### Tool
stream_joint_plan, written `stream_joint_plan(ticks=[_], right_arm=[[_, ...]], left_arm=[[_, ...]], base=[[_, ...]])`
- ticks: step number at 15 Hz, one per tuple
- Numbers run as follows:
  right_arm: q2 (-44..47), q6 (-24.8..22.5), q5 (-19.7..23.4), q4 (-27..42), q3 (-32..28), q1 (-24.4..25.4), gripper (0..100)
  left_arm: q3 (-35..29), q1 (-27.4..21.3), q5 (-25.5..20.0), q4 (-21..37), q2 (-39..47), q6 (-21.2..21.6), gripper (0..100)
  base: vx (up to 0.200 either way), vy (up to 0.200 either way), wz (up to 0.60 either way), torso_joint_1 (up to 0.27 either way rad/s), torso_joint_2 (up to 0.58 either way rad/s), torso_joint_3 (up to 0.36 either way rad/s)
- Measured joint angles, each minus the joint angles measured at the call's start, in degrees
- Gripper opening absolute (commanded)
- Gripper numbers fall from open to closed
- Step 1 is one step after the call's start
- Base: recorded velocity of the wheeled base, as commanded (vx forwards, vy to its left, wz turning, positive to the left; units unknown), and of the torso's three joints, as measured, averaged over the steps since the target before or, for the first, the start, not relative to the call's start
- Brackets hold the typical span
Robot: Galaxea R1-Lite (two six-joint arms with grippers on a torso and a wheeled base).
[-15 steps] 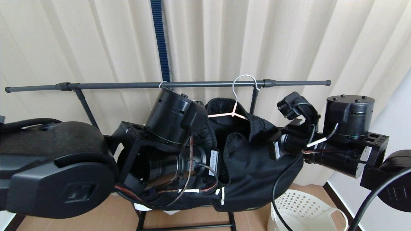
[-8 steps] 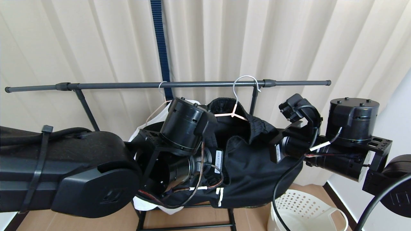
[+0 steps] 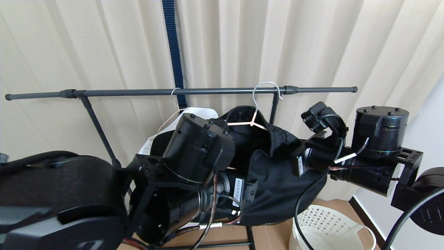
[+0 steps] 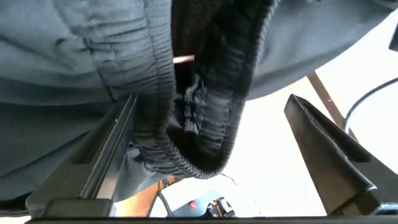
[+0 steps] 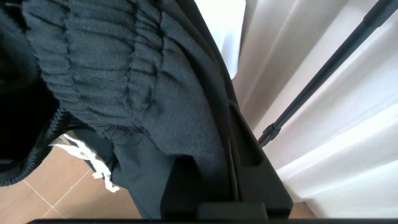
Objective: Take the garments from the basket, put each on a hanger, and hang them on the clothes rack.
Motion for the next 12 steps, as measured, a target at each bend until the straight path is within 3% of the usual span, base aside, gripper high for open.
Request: stream_joint_plan(ticks=[5, 9, 12], right_arm=[[0.1, -0.2, 0.2, 0.0, 0.6, -0.2, 0], [0.0, -3.2, 3.2, -0.1, 2.1, -0.6, 0], [-0.2, -6.6, 5.3, -3.0, 4.5, -0.9, 0]], left_arm=[[3.9, -1.7, -0.2, 0.0, -8.8, 4.1, 100], [5.5, 1.5, -2.1, 0.2, -15.7, 15.3, 100], [5.7, 9.9, -15.2, 0.6, -18.6, 25.5, 100]], base=[[0.0, 0.0, 0.0, 0.0, 0.0, 0.0], [0.0, 0.0, 0.0, 0.0, 0.0, 0.0], [0.0, 0.0, 0.0, 0.0, 0.0, 0.0]])
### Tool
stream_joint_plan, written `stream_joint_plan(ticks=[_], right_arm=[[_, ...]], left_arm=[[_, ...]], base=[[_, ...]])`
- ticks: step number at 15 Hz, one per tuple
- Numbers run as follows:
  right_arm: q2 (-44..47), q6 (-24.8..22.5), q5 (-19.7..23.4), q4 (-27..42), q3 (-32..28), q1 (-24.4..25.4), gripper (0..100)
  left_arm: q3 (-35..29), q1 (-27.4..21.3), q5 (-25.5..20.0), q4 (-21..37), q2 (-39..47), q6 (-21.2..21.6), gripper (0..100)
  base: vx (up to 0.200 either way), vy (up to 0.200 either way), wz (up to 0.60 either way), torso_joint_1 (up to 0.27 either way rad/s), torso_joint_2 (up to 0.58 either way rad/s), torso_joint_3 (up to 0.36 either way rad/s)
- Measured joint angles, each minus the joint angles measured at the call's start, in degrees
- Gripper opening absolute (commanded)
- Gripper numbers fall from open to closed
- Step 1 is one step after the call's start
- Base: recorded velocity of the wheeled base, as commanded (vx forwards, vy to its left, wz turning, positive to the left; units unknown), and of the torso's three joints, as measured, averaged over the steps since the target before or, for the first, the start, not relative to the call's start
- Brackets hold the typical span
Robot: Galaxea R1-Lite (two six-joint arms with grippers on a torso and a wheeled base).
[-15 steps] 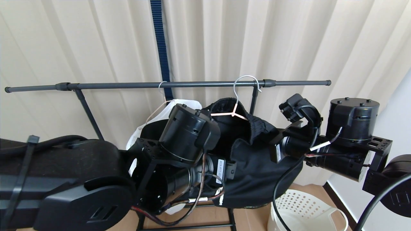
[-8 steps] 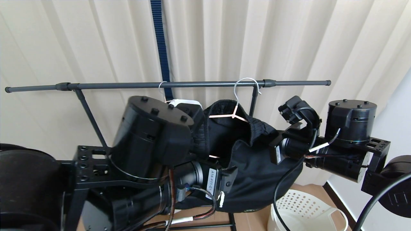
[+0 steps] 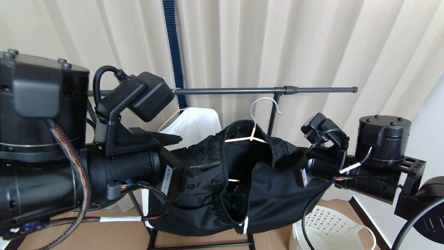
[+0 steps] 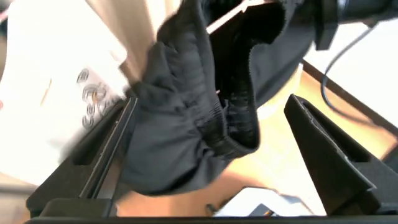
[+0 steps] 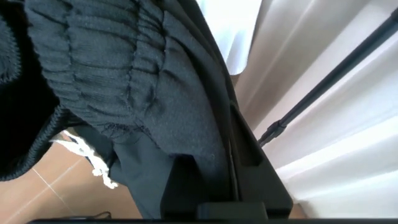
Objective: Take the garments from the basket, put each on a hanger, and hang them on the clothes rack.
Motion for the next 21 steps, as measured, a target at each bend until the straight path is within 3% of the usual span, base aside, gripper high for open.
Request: stream_joint_plan(ticks=[2, 4, 7, 8, 15, 18, 21], right_arm=[[0.0, -2.5, 1.7, -1.6, 1.7, -0.3, 0], [-0.1, -4.2, 3.0, -2.1, 3.3, -0.5, 0], [-0.1, -5.6, 3.0, -2.2, 4.2, -0.6, 0], [-0.2, -5.8, 3.0, -2.2, 4.3, -0.6, 0], [-0.3, -5.9, 2.8, -2.2, 4.8, 0.6, 0], [-0.4, -5.9, 2.8, -2.2, 4.9, 1.7, 0], [-0.4, -5.8, 2.7, -2.1, 4.9, 2.6, 0]], left_arm=[[0.7, 4.6, -7.4, 0.4, -0.7, 5.9, 100], [1.9, 8.6, -17.8, 2.4, -0.1, 14.8, 100], [2.0, 11.8, -22.5, 3.9, 2.9, 24.8, 100], [1.8, 12.1, -23.0, 3.8, 3.9, 26.2, 100], [0.7, 11.7, -24.3, 1.7, 10.0, 26.5, 100], [0.8, 10.8, -24.6, -1.3, 11.7, 22.6, 100], [1.0, 10.3, -24.6, -3.0, 12.9, 21.7, 100]], base=[[0.0, 0.0, 0.0, 0.0, 0.0, 0.0], [0.0, 0.0, 0.0, 0.0, 0.0, 0.0], [0.0, 0.0, 0.0, 0.0, 0.0, 0.0], [0.0, 0.0, 0.0, 0.0, 0.0, 0.0], [0.0, 0.0, 0.0, 0.0, 0.0, 0.0], [0.0, 0.0, 0.0, 0.0, 0.0, 0.0], [0.0, 0.0, 0.0, 0.0, 0.0, 0.0]])
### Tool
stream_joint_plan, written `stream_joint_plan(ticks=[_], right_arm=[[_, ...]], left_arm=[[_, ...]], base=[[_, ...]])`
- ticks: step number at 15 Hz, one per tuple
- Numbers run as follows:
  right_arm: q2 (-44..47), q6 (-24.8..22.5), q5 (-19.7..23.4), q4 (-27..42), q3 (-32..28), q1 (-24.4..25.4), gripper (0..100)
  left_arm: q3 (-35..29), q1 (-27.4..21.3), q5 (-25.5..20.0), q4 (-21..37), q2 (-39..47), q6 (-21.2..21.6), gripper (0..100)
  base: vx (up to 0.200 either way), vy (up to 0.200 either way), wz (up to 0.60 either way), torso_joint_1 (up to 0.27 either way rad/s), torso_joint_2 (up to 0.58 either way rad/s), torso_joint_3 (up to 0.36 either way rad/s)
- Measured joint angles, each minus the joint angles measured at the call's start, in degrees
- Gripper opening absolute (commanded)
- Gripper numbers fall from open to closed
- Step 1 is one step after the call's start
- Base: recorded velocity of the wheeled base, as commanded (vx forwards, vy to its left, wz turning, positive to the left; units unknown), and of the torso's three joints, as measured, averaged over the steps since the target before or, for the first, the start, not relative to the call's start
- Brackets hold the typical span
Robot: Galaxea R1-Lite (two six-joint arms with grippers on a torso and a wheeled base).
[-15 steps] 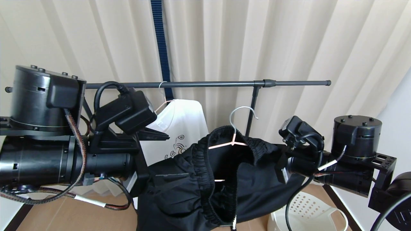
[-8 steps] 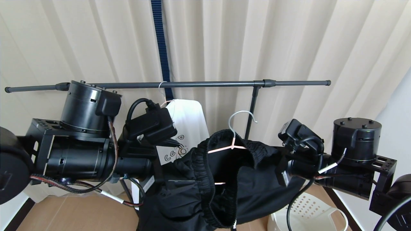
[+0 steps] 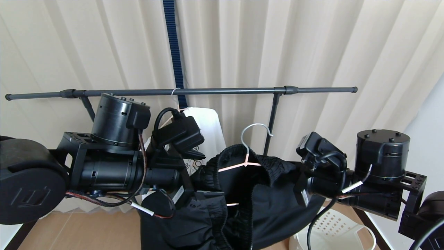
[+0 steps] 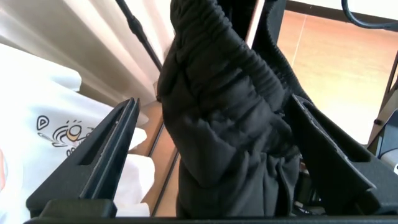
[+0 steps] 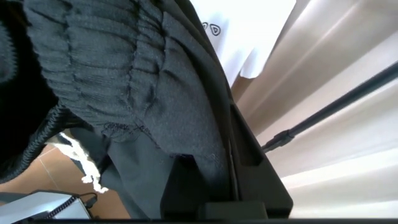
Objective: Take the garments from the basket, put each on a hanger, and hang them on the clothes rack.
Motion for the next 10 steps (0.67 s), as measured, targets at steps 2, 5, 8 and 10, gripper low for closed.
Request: stream_joint_plan(ticks=[2, 5, 8, 10], right_arm=[[-0.1, 0.0, 0.0, 0.0, 0.0, 0.4, 0], [-0.6, 0.1, 0.0, 0.0, 0.0, 0.7, 0], [-1.2, 0.2, 0.0, 0.0, 0.1, 1.8, 0], [-1.7, 0.2, 0.1, 0.0, 0.2, 2.1, 0]], left_arm=[[0.1, -0.2, 0.0, -0.2, 0.5, -0.1, 100], [0.3, -0.4, 0.0, -0.4, 1.2, -0.1, 100], [0.3, -0.4, -0.7, -0.5, 1.5, -0.2, 100], [0.3, -0.4, -0.7, -0.5, 1.6, -0.2, 100]], base=[[0.0, 0.0, 0.0, 0.0, 0.0, 0.0], [0.0, 0.0, 0.0, 0.0, 0.0, 0.0], [0.0, 0.0, 0.0, 0.0, 0.0, 0.0], [0.0, 0.0, 0.0, 0.0, 0.0, 0.0]])
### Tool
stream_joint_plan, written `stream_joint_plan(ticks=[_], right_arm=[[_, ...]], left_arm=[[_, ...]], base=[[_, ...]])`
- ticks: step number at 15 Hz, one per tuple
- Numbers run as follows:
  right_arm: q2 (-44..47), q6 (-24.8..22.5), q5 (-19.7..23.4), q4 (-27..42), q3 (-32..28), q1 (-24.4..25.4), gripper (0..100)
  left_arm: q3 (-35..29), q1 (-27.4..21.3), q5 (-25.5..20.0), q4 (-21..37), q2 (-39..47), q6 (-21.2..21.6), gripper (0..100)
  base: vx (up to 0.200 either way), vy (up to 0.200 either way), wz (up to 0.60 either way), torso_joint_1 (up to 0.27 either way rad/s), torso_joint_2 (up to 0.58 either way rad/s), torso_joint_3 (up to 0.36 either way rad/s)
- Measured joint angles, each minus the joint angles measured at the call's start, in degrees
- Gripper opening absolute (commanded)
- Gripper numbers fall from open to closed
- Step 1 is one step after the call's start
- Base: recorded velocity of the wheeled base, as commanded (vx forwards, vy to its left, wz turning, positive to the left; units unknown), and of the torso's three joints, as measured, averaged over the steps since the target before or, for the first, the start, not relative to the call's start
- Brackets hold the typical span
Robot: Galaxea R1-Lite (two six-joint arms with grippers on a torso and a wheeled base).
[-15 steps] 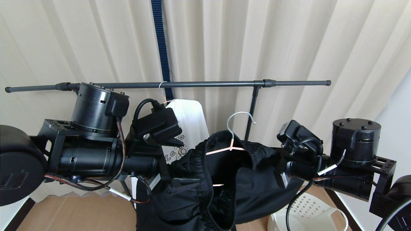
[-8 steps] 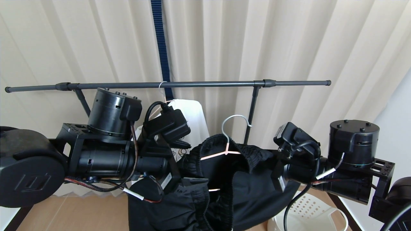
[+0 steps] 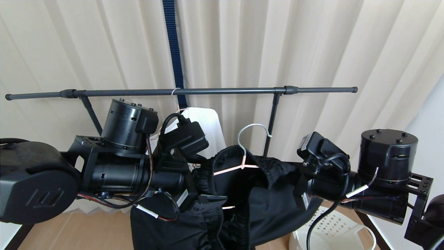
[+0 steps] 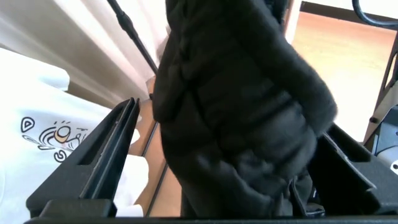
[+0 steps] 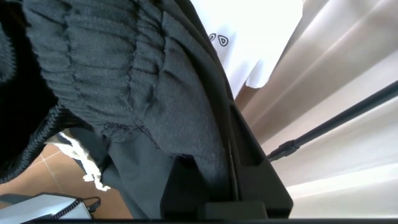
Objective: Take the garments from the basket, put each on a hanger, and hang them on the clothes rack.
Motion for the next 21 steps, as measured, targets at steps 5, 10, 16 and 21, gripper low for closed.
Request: stream_joint_plan(ticks=[5, 10, 16, 21], right_arm=[[-0.4, 0.1, 0.0, 0.0, 0.1, 0.3, 0], [-0.4, 0.0, -0.1, -0.1, 0.0, 0.3, 0], [-0.4, 0.0, -0.1, 0.0, 0.1, 0.3, 100], [-1.6, -0.7, 0.2, 0.4, 1.4, -0.5, 100]], left_arm=[[0.0, 0.1, 0.0, 0.0, 0.1, -1.3, 0], [0.7, 0.1, 0.3, -1.5, 0.0, -1.0, 0], [3.6, 0.2, 0.7, -7.3, 0.0, -1.0, 0], [4.3, 0.7, 0.7, -9.6, -0.1, -1.4, 0]], base=[[0.0, 0.0, 0.0, 0.0, 0.0, 0.0], [0.0, 0.0, 0.0, 0.0, 0.0, 0.0], [0.0, 0.0, 0.0, 0.0, 0.0, 0.0], [0.0, 0.0, 0.0, 0.0, 0.0, 0.0]])
